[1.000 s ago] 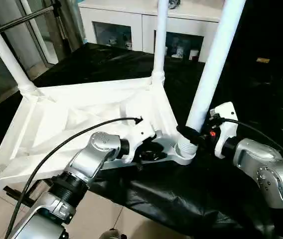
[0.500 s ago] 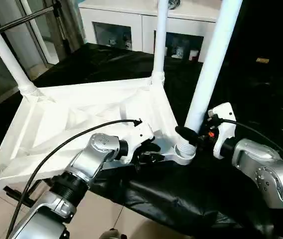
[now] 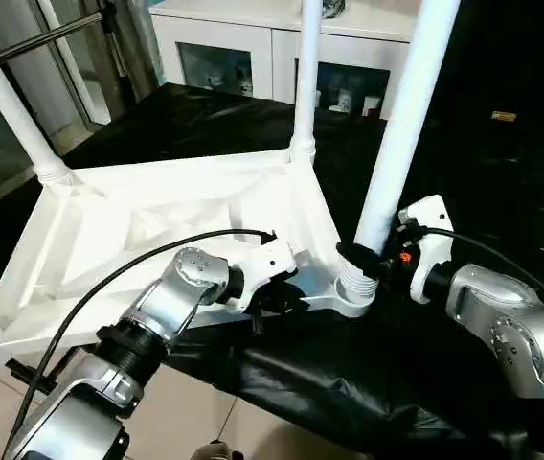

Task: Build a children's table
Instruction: Insert table leg to table base

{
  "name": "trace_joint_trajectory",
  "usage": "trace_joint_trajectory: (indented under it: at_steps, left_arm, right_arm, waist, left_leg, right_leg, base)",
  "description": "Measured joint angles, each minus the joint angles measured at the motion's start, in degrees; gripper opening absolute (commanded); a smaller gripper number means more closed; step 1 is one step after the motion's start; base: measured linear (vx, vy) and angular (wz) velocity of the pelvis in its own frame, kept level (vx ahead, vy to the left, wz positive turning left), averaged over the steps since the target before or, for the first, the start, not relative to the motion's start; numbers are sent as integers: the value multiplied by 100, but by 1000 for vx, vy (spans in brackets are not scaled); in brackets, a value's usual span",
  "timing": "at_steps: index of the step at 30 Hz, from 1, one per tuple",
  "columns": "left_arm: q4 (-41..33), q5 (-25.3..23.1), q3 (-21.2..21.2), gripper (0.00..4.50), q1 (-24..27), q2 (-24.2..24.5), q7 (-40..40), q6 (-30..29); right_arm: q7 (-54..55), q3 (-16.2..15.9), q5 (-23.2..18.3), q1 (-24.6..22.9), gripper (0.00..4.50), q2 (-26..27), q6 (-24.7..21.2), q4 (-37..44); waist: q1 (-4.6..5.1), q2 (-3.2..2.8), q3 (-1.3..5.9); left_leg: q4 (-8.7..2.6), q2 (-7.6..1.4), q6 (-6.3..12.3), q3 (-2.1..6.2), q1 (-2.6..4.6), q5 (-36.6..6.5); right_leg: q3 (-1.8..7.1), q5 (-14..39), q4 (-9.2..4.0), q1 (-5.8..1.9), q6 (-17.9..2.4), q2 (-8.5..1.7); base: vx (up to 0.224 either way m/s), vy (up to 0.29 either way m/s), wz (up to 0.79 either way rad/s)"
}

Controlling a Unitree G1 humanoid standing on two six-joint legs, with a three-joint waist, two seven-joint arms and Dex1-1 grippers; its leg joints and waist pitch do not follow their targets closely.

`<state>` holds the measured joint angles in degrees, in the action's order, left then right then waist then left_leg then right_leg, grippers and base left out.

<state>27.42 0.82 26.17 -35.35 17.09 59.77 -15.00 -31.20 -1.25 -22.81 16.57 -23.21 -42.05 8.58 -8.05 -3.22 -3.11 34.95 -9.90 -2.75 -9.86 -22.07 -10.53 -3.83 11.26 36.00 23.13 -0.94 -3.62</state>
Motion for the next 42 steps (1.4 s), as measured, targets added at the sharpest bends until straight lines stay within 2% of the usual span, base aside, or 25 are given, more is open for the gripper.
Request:
trace_joint_trajectory:
  at_steps: [4, 14, 24, 31, 42]
  left_arm:
    - [50, 10, -32, 1, -12, -38, -2, 20]
    - [166, -44, -62, 0, 13, -81, 19, 352]
    - [315, -43, -173, 0, 62, -159, 78, 487]
    - [355, -44, -199, 0, 56, -182, 153, 487]
    - [485, -49, -291, 0, 18, -185, 191, 454]
  right_arm:
    - [-5, -54, 1, 91, 191, 0, 0, -33]
    - [-117, -160, 71, 153, 191, -3, 0, -157]
    - [-170, -176, 104, 154, 191, -74, -3, -205]
    - [-203, -271, 117, 229, 191, -58, -11, -365]
    - [-355, -375, 239, 512, 191, 11, 29, -754]
  waist:
    - [-1, 0, 0]
    - [-8, -12, 8]
    - [0, -76, 49]
    - [4, -86, 56]
    - [73, -83, 60]
  left_leg:
    - [0, 0, -1, 0, 0, 0]
    - [-1, 0, -1, 0, 1, 1]
    - [-12, 1, -2, -1, 6, 1]
    - [-12, 1, -1, -2, 5, 1]
    - [-14, 1, -3, -2, 8, 2]
  right_leg:
    - [0, -3, 0, 0, 4, 0]
    - [0, -5, 0, 0, 5, 0]
    - [1, 7, 0, 1, 23, 0]
    - [1, 7, -2, 1, 23, 0]
    - [1, 5, -1, 0, 21, 0]
  base:
    - [0, 0, 0]
    - [0, 0, 0]
    - [0, 0, 0]
    - [0, 0, 0]
    - [0, 0, 0]
